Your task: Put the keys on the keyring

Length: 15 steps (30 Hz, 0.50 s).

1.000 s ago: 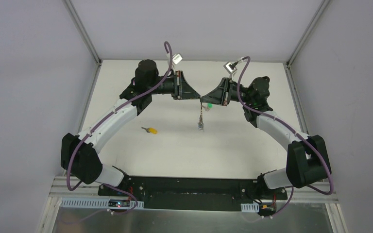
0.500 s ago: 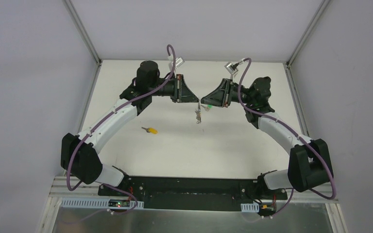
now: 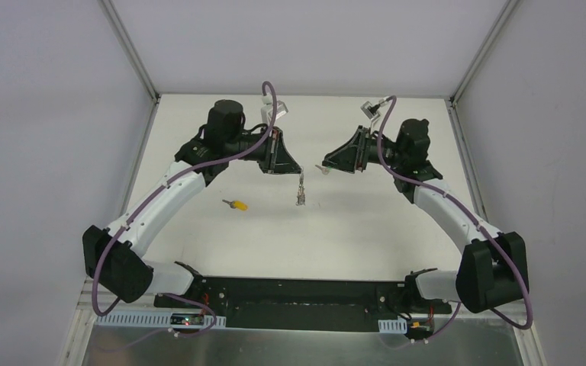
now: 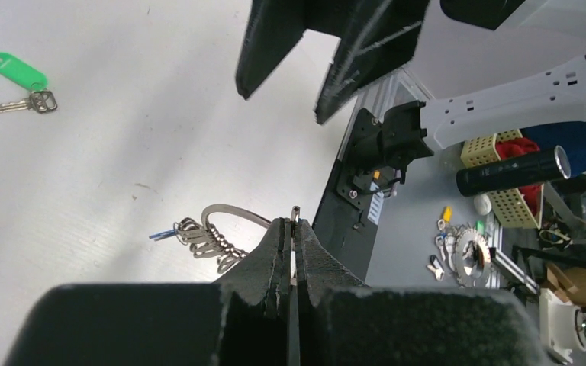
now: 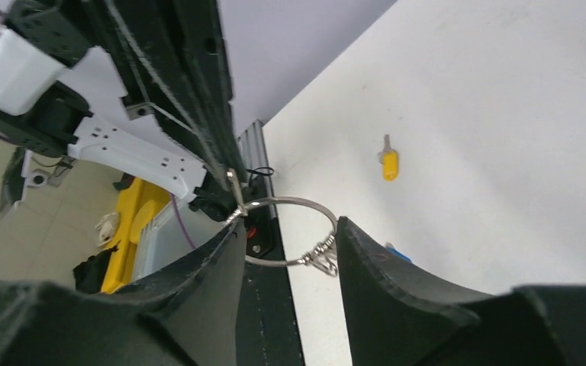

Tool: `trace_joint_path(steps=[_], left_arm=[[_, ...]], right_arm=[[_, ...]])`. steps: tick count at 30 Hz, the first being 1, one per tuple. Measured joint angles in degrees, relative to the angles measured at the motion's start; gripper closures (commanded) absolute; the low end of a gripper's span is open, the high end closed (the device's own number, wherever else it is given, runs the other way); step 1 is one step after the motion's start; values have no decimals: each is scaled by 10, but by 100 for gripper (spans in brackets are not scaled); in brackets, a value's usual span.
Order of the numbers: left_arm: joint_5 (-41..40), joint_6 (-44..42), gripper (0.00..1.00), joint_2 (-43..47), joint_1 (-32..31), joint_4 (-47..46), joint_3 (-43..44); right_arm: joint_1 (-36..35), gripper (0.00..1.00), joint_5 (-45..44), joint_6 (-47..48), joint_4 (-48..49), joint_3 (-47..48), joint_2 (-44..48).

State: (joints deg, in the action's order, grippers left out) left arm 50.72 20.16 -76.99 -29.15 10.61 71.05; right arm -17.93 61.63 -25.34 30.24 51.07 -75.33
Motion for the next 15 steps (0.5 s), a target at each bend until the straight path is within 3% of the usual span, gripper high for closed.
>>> trace_joint_path(steps=[15], left_arm=[[-65, -198, 100, 94, 0, 230, 17]], right_arm=[[6, 40, -120, 246, -248, 26, 20]])
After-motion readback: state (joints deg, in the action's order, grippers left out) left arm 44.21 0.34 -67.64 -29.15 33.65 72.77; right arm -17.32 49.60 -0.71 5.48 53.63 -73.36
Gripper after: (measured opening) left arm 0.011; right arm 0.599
